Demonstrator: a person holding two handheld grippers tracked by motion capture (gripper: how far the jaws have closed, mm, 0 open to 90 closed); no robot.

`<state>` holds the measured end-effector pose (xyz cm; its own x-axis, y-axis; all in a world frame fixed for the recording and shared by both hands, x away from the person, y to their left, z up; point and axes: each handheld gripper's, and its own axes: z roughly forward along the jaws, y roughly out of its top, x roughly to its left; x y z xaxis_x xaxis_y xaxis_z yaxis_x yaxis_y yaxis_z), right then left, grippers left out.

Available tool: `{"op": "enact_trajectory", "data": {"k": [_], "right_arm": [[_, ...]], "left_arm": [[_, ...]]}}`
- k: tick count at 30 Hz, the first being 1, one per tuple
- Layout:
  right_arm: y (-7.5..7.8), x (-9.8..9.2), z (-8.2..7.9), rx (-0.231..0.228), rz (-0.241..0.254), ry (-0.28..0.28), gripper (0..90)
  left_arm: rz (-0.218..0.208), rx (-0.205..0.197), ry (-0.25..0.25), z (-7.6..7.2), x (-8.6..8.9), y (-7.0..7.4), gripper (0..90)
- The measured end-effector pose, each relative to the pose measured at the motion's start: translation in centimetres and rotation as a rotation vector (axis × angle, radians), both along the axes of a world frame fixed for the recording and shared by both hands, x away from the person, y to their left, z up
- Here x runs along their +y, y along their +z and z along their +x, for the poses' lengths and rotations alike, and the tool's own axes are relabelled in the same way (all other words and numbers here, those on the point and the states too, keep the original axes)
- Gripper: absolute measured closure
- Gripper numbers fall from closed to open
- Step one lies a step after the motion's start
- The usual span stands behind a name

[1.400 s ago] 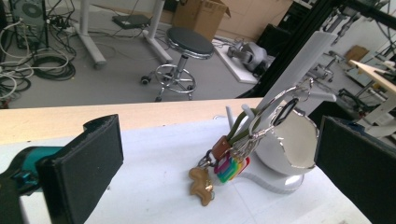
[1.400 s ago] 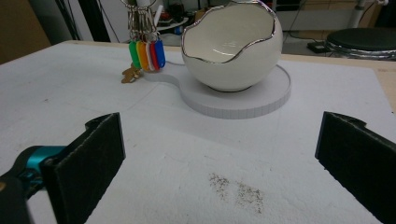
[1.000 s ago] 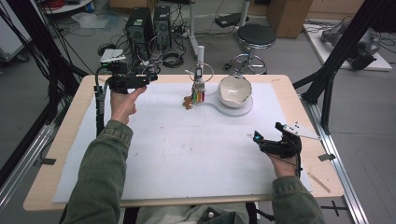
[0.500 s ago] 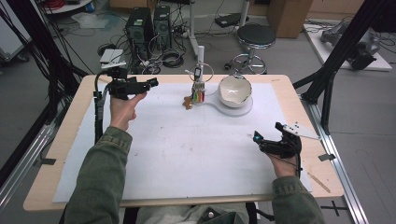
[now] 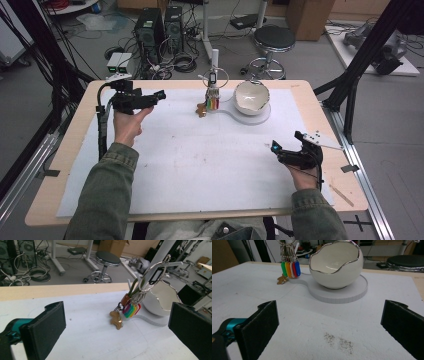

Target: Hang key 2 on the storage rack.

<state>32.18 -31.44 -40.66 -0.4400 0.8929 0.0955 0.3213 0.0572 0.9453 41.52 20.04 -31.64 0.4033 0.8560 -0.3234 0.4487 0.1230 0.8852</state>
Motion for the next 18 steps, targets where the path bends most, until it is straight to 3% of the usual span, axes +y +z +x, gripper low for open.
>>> {"op": "enact_trajectory", "data": {"k": [4, 11, 18], "right_arm": [[0.0, 0.0, 0.0, -0.001, -0.001, -0.002, 0.6], [0.0, 0.0, 0.0, 0.002, 0.001, -0.003, 0.6], [0.0, 0.0, 0.0, 0.000, -0.005, -0.005, 0.6]], "left_arm": [[-0.001, 0.011, 0.016, -0.5, 0.6, -0.9, 1.6], [0.036, 0.043, 0.033, -1.3, 1.4, -2.6, 1.6], [0.063, 0.043, 0.037, -2.2, 1.9, -3.8, 1.6]]}}
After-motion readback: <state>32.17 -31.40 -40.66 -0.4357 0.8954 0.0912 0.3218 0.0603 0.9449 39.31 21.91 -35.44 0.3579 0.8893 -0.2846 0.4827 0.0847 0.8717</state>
